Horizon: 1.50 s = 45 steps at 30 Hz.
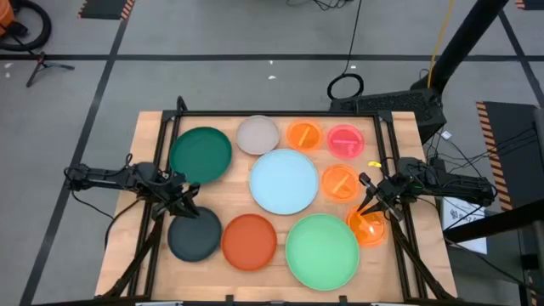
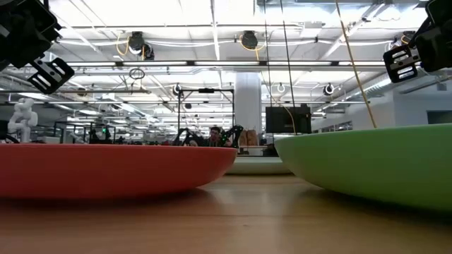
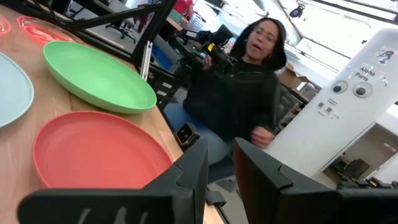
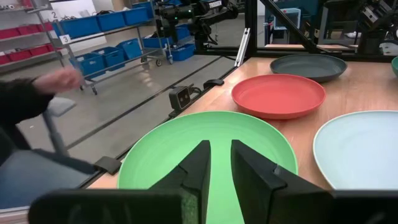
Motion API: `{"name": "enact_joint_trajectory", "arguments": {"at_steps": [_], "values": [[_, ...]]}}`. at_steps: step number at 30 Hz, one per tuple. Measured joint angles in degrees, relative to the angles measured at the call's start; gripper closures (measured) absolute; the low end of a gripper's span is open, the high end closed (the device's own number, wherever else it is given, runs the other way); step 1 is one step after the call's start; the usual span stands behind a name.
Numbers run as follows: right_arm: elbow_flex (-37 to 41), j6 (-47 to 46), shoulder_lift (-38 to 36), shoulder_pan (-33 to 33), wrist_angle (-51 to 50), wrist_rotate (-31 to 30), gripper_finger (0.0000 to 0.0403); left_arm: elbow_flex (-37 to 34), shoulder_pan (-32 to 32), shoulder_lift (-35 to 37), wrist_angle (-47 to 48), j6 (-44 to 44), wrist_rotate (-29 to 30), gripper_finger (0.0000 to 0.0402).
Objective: Stack plastic plates
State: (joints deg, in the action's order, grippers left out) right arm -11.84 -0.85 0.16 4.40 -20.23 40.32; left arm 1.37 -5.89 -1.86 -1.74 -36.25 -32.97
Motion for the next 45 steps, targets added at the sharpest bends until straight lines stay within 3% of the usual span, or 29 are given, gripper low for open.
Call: {"name": "enact_joint_trajectory", "arguments": {"at_steps": [21, 24, 27, 31, 34, 37, 45], "values": [[0.0, 0.7, 0.0, 0.0, 0.9, 0.0, 0.0346, 0.0, 0.0, 0.0, -0.1, 3.6, 0.5, 0.0319], [0.0, 0.7, 0.0, 0.0, 4.2, 0.0, 0.0346, -0.1, 0.1, 0.0, -4.3, 7.4, 9.5, 0.0319], [0.0, -6.0, 0.2, 0.0, 11.4, -1.3, 0.0346, -0.1, 0.1, 0.0, -11.2, 8.6, 21.4, 0.0319], [0.0, -19.9, 1.1, 0.0, 21.7, -14.4, 0.0346, -0.1, 0.1, 0.0, -19.4, 10.4, 31.9, 0.0319], [0.0, -23.8, 2.9, 0.0, 23.9, -26.5, 0.0346, -0.1, 0.1, 0.0, -24.7, 17.4, 36.4, 0.0319], [0.0, -23.9, 6.2, 0.0, 25.7, -33.4, 0.0346, -0.1, 0.1, 0.0, -26.7, 23.8, 37.8, 0.0319], [0.0, -22.6, 19.6, 0.0, 44.3, -37.5, 0.0346, -0.1, 0.1, 0.0, -22.4, 25.7, 46.1, 0.0319]]}}
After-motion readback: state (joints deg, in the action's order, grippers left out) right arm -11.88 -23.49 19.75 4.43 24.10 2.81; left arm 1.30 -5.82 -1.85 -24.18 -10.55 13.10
